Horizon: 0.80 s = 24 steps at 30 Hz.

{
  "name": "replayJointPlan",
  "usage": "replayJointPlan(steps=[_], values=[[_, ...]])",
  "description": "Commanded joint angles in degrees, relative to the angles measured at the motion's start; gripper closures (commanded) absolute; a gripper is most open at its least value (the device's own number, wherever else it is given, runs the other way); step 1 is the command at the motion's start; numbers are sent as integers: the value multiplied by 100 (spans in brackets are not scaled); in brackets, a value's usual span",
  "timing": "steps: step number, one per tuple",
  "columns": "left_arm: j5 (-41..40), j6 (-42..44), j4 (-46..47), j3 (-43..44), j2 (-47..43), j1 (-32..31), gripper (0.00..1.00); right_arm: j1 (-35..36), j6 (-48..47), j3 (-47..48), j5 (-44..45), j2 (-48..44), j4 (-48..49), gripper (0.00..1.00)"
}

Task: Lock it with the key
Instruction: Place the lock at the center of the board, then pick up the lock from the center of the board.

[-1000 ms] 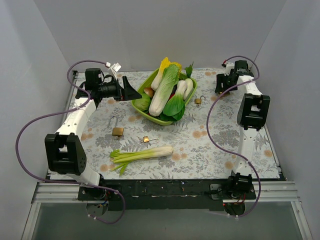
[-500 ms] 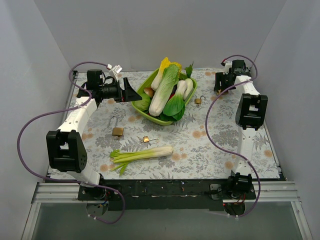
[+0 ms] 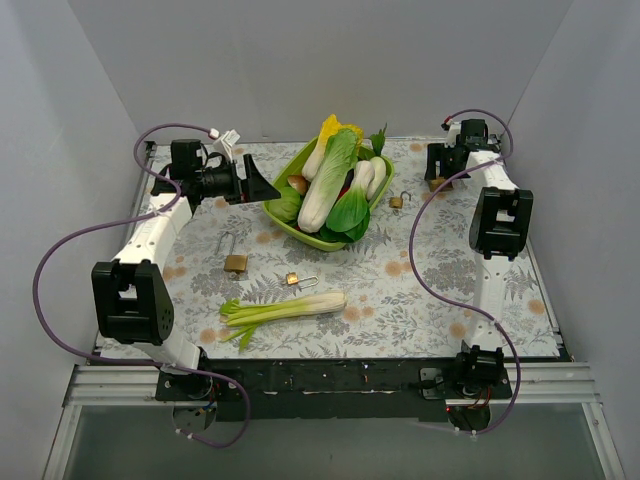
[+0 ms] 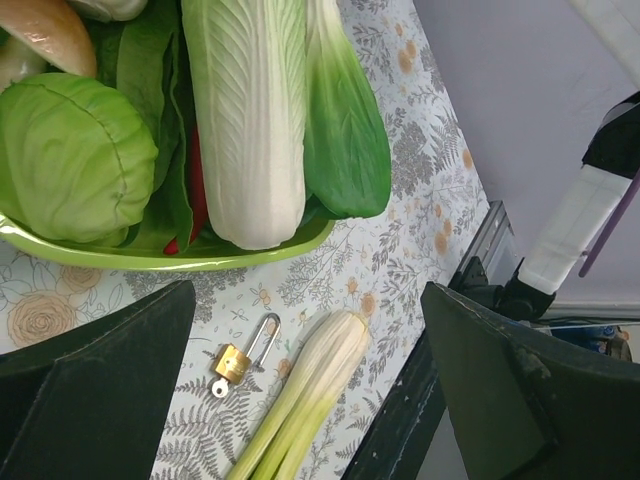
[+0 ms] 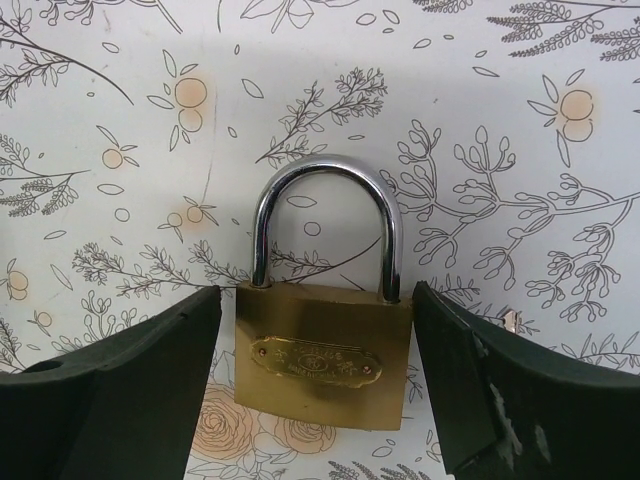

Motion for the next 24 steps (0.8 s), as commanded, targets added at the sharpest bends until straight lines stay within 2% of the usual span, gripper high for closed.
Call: replayJointPlan(steps=[1,5,7,10,14,17,18,21,24], values=[[-222,35,-142,10,-227,144,2,28,106,28,-61,-126,90,15],[-468,70,-336,54,-359,329,2,19,1,19,-149,-511,160,9],[-574,79,-450,27,-499,749,2,10,-61,19,-149,-696,213,7],[-837,280,-722,53,-675,987,2,2,-316,37,-140,-1127,248,5],[-1723,632,-1258,63,-974,997,2,2,-746,-138,-342,-1933,292,4],[-2313,502,-1145,-270,-1439,997,2,2,-1072,-647,-693,-2767,686,3],[-2654,422,-1145,-350,-1528,1006,2,2,-1151,-1110,-825,-3006,836,3],[-2466,413,-1364,-552,-1669,997,2,2,-950,-1719,-1027,-3789,1189,3],[-2359,53,-1452,-973,-1722,997,2,2,-1037,-1861,-1693,-4265,699,3]])
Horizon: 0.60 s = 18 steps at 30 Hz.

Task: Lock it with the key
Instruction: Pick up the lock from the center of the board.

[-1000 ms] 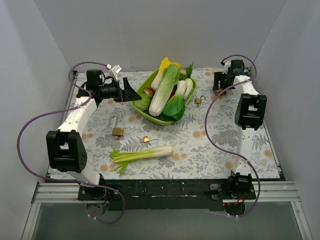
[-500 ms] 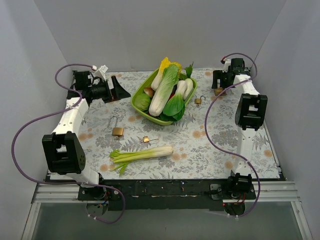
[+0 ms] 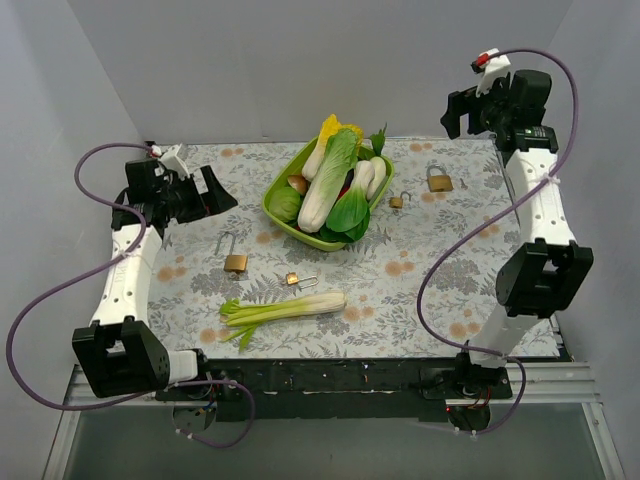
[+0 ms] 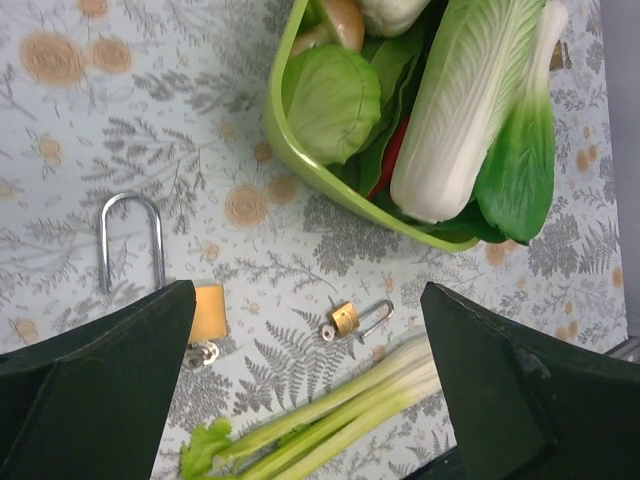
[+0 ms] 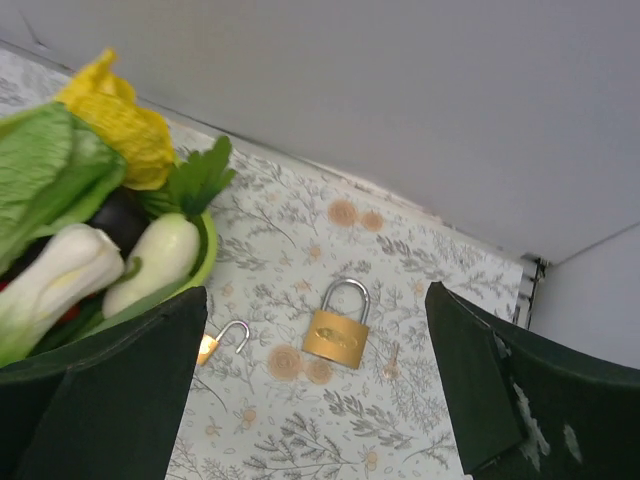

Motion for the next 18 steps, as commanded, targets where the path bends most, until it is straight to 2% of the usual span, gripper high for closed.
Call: replayJointPlan(steps=[1,3,7,12,18], values=[[-191,-428,-272,-720,-155,-15,2,2,-76,-242,-1050,-663,-251,2],[-348,-578,-9,-1090,-338,-85,2,10,126,-233,-1376,-769,-788,2],[-1339,-675,290,-1575,-314,-594,5,19,399,-425,-1536,-1067,-1412,2],[-2369,-772,449,-1637,38,-1358,10,28,347,-1242,-1526,-1586,-1466,2],[-3626,-904,502,-1540,460,-1772,15,45,373,-1683,-1509,-1868,-1457,2]])
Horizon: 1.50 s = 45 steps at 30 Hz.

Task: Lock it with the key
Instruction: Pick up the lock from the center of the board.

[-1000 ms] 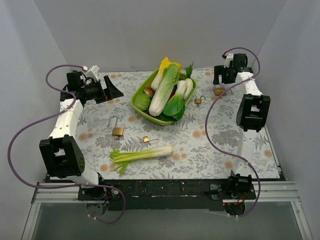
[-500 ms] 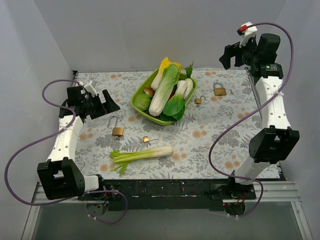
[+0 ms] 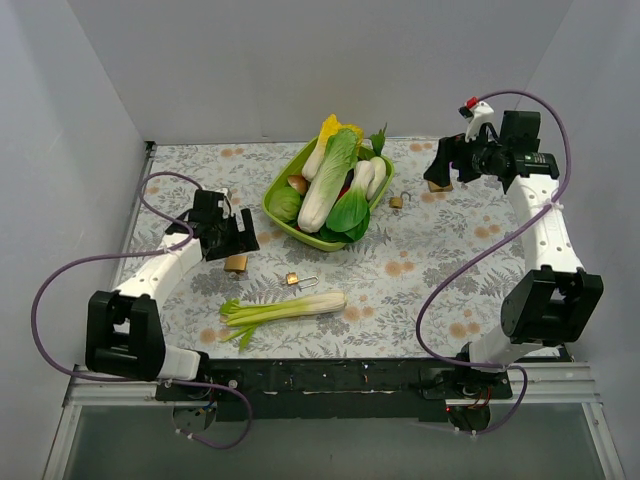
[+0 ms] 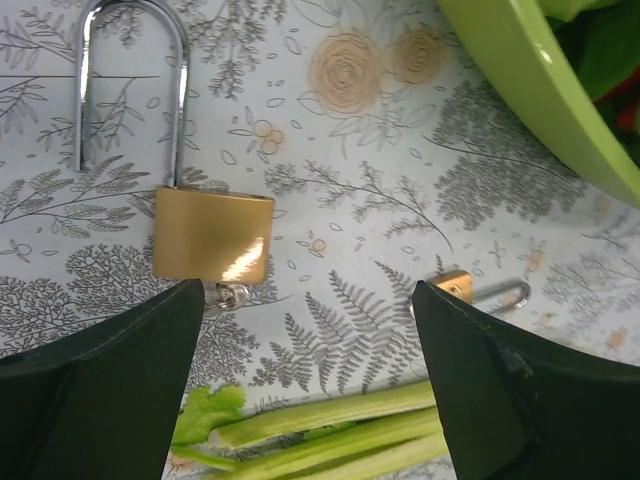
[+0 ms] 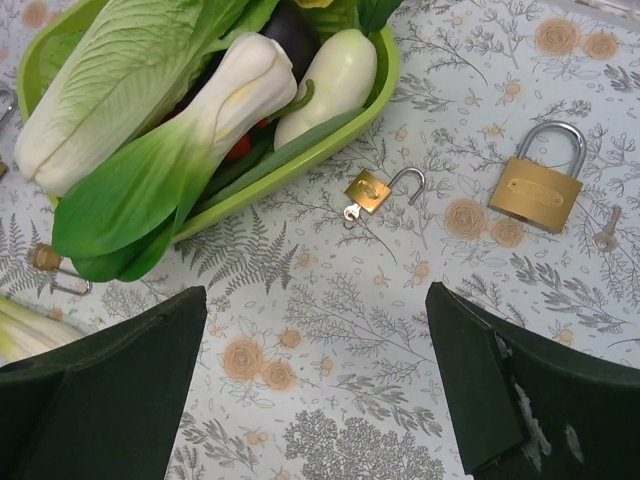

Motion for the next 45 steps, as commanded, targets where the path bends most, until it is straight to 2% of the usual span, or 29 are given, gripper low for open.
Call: replayJointPlan(steps=[1,8,19,27,31,32,35,36,37,39,41,45], values=[[-1349,-171,119,163,239,-204,16,28,76,-116,-137,-441,68,2],[-1649,-268,49,189,740,-265,23,46,208,-230,-276,-485,148,2],[-1763,-260,303,137,1408,-353,24,54,392,-301,-277,-415,253,2],[-1755,-190,347,163,1760,-344,31,72,489,-292,-497,-389,315,2],[-1684,-180,347,224,1892,-353,44,81,480,-310,-515,-406,289,2],[-1658,-224,313,259,1875,-353,58,81,480,-301,-541,-415,288,2],[-1439,-504,93,452,1673,-353,78,142,480,-310,-602,-441,271,2],[-1386,-593,40,505,1446,-353,91,203,489,-327,-611,-441,262,2],[-1229,-681,-39,567,1314,-353,97,239,489,-327,-629,-468,253,2],[-1079,-1015,-75,743,954,-353,100,309,515,-336,-664,-511,227,2],[-832,-1339,-13,891,444,-353,100,694,611,-406,-638,-555,262,2],[-279,-1997,-214,1278,65,-353,100,1354,1305,-766,-567,-731,753,2]])
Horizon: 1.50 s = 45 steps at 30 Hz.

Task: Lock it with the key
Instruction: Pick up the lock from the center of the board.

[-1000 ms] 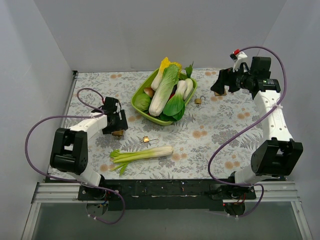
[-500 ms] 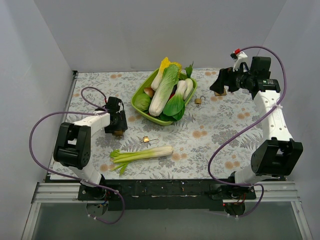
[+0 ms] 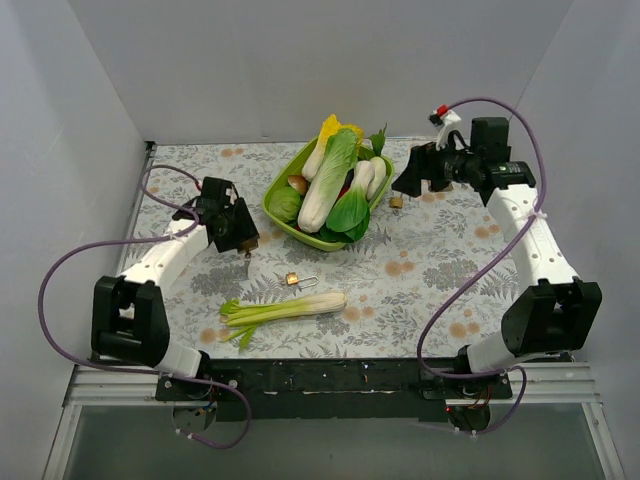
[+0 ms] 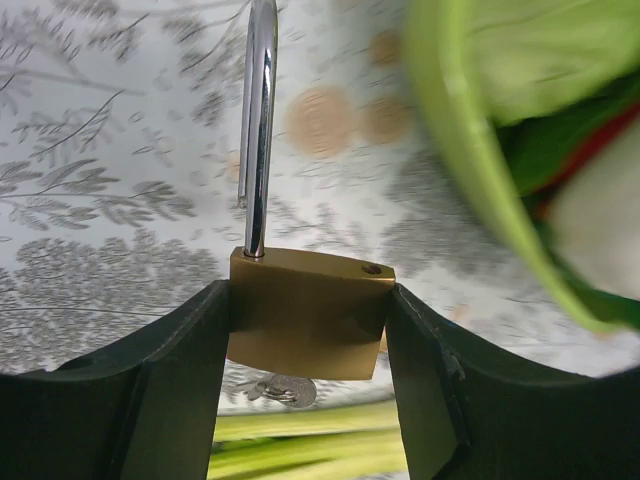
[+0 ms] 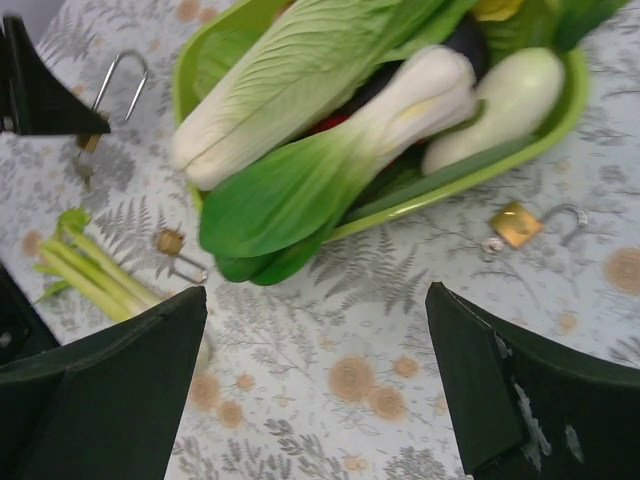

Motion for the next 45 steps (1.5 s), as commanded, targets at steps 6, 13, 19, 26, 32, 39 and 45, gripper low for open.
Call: replayJointPlan(steps=[6,13,19,26,32,39,45], values=[[1147,-1327,102,990,-1232,-6,100,2168,2306,-1047,398,-438,2568,2],[2043,-1740,119,1113,-1469,512,100,3584,3677,-636,1550,476,3932,2],[2799,-2355,295,893,-1557,1243,100,4340,3734,-161,2840,1118,4178,2],[2923,-2628,348,805,-1733,1488,100,4885,3637,462,3264,1803,4609,2],[3186,-2891,471,594,-1794,1664,100,5210,3426,912,3976,2243,4460,8],[3327,-3049,410,594,-1856,1822,100,5351,3584,1140,4319,2595,4355,14],[3476,-3190,515,629,-1865,1875,100,5422,3558,1149,4442,2692,4442,26]])
